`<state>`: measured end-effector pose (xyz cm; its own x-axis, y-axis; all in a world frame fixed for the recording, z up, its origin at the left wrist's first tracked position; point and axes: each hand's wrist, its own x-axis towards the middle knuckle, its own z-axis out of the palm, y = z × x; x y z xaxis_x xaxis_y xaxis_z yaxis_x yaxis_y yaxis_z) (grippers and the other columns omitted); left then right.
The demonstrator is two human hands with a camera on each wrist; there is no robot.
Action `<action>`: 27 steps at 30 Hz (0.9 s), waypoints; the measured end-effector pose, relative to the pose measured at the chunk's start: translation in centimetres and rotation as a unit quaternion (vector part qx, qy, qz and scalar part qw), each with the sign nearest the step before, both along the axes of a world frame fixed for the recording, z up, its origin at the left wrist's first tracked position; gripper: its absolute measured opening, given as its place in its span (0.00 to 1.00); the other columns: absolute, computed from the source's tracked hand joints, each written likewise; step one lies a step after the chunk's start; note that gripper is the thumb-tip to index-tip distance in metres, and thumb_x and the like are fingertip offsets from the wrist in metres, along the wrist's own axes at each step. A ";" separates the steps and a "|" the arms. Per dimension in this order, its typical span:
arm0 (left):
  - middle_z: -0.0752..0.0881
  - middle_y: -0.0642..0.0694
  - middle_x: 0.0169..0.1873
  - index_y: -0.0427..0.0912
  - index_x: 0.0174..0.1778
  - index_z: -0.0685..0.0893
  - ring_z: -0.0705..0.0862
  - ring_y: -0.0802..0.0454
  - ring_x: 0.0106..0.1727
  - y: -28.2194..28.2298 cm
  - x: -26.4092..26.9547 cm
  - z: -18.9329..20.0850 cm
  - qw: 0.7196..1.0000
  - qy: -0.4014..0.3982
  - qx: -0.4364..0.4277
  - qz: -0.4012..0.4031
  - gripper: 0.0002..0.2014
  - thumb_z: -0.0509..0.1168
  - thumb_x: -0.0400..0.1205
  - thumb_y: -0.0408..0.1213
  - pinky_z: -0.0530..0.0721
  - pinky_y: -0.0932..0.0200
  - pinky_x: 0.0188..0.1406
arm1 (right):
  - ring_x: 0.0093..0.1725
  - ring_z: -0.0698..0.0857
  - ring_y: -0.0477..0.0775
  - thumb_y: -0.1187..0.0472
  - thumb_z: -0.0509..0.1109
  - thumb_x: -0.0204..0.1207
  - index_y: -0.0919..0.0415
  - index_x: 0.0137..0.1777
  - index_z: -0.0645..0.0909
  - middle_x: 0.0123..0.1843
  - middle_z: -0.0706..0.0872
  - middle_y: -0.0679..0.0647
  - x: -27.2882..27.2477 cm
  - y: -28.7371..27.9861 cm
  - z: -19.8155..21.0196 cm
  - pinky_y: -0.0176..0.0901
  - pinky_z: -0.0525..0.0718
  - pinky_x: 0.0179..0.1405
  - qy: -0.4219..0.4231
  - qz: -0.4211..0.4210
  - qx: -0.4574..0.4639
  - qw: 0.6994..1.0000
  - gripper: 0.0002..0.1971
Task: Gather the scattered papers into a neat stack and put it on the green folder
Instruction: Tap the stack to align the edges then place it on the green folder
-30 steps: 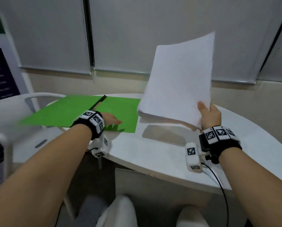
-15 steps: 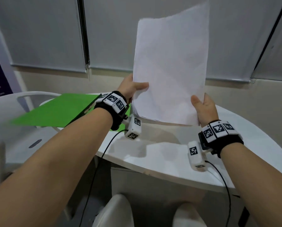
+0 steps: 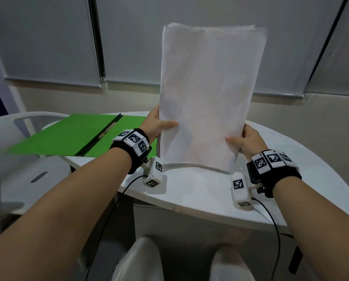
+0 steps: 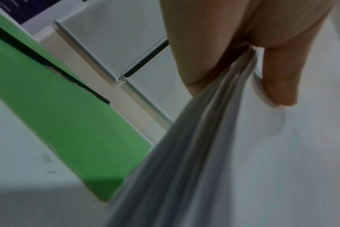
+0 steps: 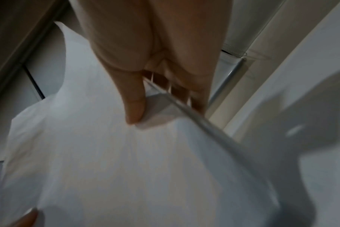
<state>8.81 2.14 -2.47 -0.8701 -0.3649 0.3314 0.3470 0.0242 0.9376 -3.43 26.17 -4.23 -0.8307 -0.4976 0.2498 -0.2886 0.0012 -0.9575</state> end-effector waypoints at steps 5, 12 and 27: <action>0.86 0.44 0.50 0.40 0.67 0.73 0.88 0.52 0.45 -0.7 0.4 -0.9 0.999 -0.026 0.003 -0.018 0.35 0.70 0.61 0.22 0.89 0.60 0.44 | 0.57 0.85 0.61 0.76 0.74 0.68 0.62 0.62 0.77 0.61 0.85 0.60 0.3 0.3 1.1 0.53 0.86 0.52 -0.017 0.023 0.002 1.000 0.23; 0.90 0.50 0.41 0.44 0.51 0.79 0.88 0.54 0.43 -0.7 0.1 -0.2 0.995 0.072 0.064 0.011 0.23 0.67 0.66 0.15 0.88 0.63 0.44 | 0.47 0.89 0.50 0.60 0.89 0.37 0.53 0.58 0.79 0.49 0.91 0.49 0.0 0.3 0.2 0.44 0.90 0.40 -0.100 0.176 0.037 0.979 0.43; 0.91 0.51 0.29 0.36 0.45 0.83 0.89 0.55 0.32 -1.8 0.1 6.6 0.992 0.089 0.049 0.072 0.06 0.71 0.74 0.26 0.87 0.60 0.39 | 0.45 0.92 0.52 0.55 0.91 0.27 0.64 0.55 0.82 0.45 0.93 0.55 0.1 2.0 0.7 0.39 0.89 0.37 -0.113 0.238 0.096 0.960 0.48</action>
